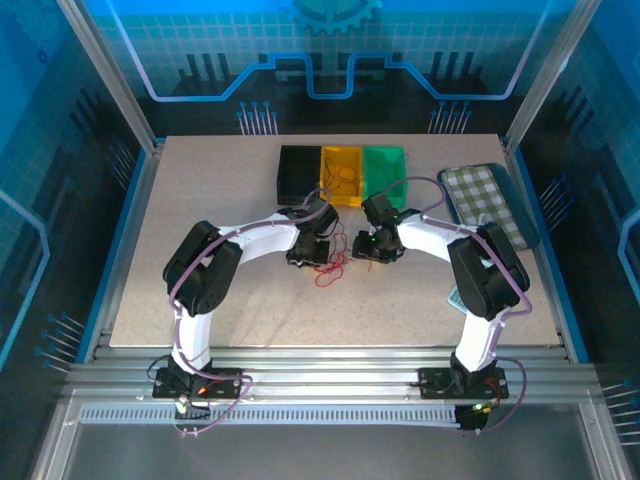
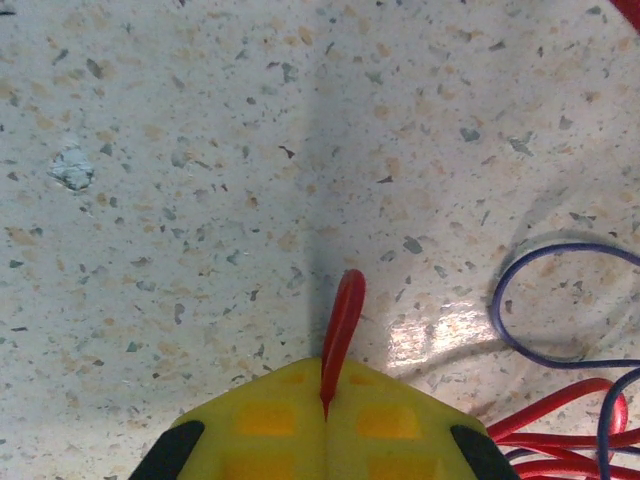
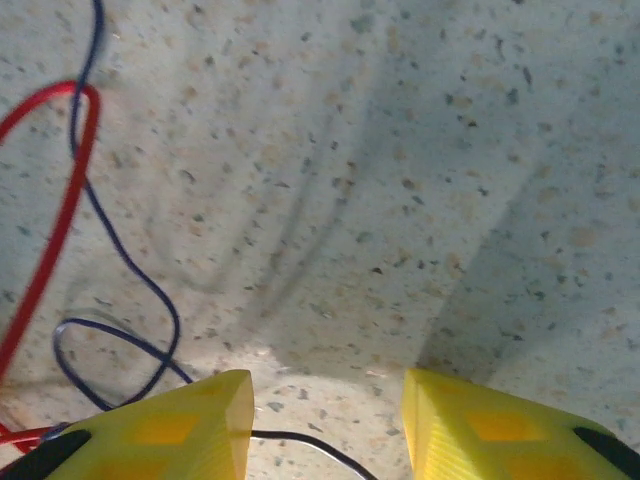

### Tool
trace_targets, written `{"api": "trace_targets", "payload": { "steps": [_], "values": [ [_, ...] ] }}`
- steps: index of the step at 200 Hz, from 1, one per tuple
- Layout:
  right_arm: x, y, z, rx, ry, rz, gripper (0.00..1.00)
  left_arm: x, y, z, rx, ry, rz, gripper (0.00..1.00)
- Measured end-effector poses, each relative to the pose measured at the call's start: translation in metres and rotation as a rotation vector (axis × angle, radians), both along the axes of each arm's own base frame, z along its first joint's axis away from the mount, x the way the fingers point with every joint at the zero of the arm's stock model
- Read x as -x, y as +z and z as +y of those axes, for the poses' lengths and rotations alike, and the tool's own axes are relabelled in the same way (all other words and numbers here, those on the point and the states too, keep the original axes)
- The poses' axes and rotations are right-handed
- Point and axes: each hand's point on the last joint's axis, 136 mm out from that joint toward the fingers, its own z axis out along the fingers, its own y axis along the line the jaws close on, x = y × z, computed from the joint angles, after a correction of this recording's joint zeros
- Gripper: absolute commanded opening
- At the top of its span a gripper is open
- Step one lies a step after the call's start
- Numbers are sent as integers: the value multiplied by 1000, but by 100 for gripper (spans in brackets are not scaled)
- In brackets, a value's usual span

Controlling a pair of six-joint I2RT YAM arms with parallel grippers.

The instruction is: Untangle the cables

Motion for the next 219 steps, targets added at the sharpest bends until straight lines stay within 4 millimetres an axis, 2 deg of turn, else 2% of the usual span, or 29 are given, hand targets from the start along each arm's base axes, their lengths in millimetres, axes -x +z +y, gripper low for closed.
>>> {"api": "trace_targets", "payload": {
  "steps": [40, 85, 124, 160, 219],
  "values": [
    [0, -2, -3, 32, 27, -10, 40, 0, 0, 1, 1, 21, 0, 0],
    [3, -2, -5, 46, 60, -45, 43, 0, 0, 0, 1, 23, 0, 0],
    [25, 3, -16, 40, 72, -57, 43, 0, 0, 0, 2, 23, 0, 0],
    [23, 16, -13, 16, 72, -97, 43, 0, 0, 0, 0, 23, 2, 0],
    [33, 13, -17, 12, 85, -98, 43, -1, 0, 0, -1, 23, 4, 0]
  ]
}}
